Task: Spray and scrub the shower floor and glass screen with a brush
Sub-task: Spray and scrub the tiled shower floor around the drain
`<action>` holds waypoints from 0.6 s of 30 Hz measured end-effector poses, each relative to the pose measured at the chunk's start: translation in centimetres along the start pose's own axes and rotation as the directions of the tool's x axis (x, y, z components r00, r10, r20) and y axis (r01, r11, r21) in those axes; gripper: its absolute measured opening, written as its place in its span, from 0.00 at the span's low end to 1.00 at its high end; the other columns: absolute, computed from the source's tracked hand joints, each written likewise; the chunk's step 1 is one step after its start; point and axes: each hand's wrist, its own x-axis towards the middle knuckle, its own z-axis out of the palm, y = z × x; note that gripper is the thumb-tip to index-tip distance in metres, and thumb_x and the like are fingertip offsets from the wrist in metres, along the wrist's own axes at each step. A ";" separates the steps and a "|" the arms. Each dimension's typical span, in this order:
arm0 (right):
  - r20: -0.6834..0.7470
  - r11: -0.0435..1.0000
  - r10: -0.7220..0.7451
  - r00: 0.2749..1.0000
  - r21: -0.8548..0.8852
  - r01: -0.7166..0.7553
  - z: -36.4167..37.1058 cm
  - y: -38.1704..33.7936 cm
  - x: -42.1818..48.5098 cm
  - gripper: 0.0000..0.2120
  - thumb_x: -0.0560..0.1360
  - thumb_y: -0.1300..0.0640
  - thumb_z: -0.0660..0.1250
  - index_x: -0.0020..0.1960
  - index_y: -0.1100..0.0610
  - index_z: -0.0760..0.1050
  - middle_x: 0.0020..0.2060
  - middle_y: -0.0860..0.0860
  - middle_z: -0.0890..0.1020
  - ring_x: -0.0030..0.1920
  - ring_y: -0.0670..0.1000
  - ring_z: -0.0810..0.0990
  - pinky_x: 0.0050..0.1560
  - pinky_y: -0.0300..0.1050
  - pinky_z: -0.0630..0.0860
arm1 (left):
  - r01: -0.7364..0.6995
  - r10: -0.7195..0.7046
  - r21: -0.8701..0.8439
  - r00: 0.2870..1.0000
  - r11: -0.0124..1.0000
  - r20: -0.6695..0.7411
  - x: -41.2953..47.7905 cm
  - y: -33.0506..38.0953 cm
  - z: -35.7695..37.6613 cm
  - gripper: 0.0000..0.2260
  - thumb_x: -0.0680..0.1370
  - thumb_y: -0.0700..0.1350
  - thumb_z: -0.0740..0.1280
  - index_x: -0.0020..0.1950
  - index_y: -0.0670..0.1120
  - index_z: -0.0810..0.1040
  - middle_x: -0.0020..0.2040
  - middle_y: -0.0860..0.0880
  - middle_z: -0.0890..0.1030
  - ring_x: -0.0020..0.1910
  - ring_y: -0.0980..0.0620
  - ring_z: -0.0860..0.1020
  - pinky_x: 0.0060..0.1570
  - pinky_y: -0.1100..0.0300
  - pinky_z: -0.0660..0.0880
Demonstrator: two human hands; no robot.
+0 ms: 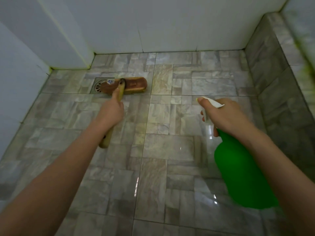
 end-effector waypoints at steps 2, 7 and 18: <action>-0.052 1.000 0.028 0.998 0.005 -0.028 -1.9 0.6 -0.6 0.30 0.79 0.39 0.60 0.44 0.68 0.79 0.18 0.50 0.77 0.17 0.49 0.77 0.29 0.40 0.73 | -0.119 0.119 -0.028 0.993 0.992 -0.029 -5.0 0.9 0.9 0.26 0.82 0.45 0.54 0.78 0.53 0.48 0.35 0.44 0.76 0.28 0.49 0.70 0.27 0.57 0.62; -0.158 0.997 0.061 0.986 0.053 -0.053 -6.4 2.3 -2.6 0.27 0.79 0.39 0.60 0.42 0.62 0.82 0.19 0.47 0.78 0.19 0.49 0.77 0.23 0.36 0.72 | -0.289 0.241 0.040 0.860 0.957 0.449 -21.4 1.1 3.7 0.31 0.82 0.51 0.50 0.63 0.75 0.27 0.37 0.48 0.77 0.35 0.50 0.78 0.35 0.57 0.73; -0.285 0.994 0.097 0.954 0.082 -0.076 -9.4 2.2 -6.5 0.20 0.79 0.40 0.63 0.40 0.56 0.71 0.34 0.46 0.78 0.27 0.50 0.76 0.22 0.33 0.68 | -0.493 0.475 0.012 0.845 0.870 0.247 -12.4 13.8 8.2 0.32 0.82 0.42 0.53 0.73 0.66 0.35 0.31 0.46 0.73 0.27 0.49 0.72 0.29 0.55 0.67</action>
